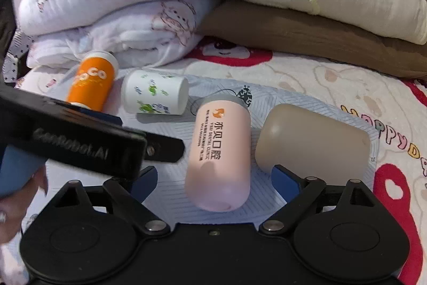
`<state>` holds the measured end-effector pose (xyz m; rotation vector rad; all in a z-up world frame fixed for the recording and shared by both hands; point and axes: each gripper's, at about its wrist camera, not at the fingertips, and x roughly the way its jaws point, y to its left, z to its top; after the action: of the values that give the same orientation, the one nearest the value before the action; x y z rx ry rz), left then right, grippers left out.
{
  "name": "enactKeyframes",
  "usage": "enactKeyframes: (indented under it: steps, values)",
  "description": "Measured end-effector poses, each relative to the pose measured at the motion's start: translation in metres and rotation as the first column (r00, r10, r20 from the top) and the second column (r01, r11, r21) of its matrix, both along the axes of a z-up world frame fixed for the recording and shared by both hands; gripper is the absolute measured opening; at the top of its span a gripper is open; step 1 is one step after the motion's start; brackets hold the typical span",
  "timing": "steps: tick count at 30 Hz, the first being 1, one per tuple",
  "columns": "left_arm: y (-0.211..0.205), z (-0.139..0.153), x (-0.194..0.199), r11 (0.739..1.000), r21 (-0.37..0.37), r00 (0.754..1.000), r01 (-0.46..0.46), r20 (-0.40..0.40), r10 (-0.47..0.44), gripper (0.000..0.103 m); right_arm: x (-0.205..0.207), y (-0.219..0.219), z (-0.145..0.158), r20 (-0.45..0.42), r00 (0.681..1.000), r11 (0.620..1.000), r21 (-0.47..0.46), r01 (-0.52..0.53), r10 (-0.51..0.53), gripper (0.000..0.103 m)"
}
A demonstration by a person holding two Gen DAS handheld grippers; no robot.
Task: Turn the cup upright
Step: 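Move the right tool toward the lying pink cup while the left tool follows, then close the right tool on the pink cup while the left tool grips it too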
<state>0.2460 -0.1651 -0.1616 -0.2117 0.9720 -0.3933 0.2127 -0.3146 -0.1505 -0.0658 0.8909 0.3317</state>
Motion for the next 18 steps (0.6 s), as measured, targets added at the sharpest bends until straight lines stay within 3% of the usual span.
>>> enactKeyframes:
  steps: [3,9,12,13,18]
  values:
    - [-0.001,-0.009,0.003,0.997,-0.072,1.0,0.001,-0.027,-0.003,0.097,0.011,-0.003,-0.011,-0.051,0.997,0.997,0.053,0.054,-0.051,0.09]
    - [-0.003,-0.023,0.012,0.994,-0.108,0.998,-0.023,-0.065,0.016,0.091,0.013,-0.006,-0.023,-0.037,0.996,0.995,0.048,0.089,-0.087,0.09]
    - [0.001,-0.028,0.015,0.987,-0.154,0.995,-0.035,-0.094,0.021,0.089,0.012,-0.006,-0.025,-0.031,0.996,0.995,0.067,0.08,-0.078,0.076]
    - [0.002,-0.029,0.016,0.985,-0.172,0.995,-0.034,-0.103,0.016,0.084,0.012,-0.006,-0.025,-0.03,0.997,0.995,0.069,0.077,-0.075,0.068]
    - [0.01,-0.038,0.02,0.954,-0.296,0.981,-0.04,-0.192,-0.018,0.064,0.012,-0.002,-0.025,-0.026,0.997,0.994,0.073,0.08,-0.078,0.067]
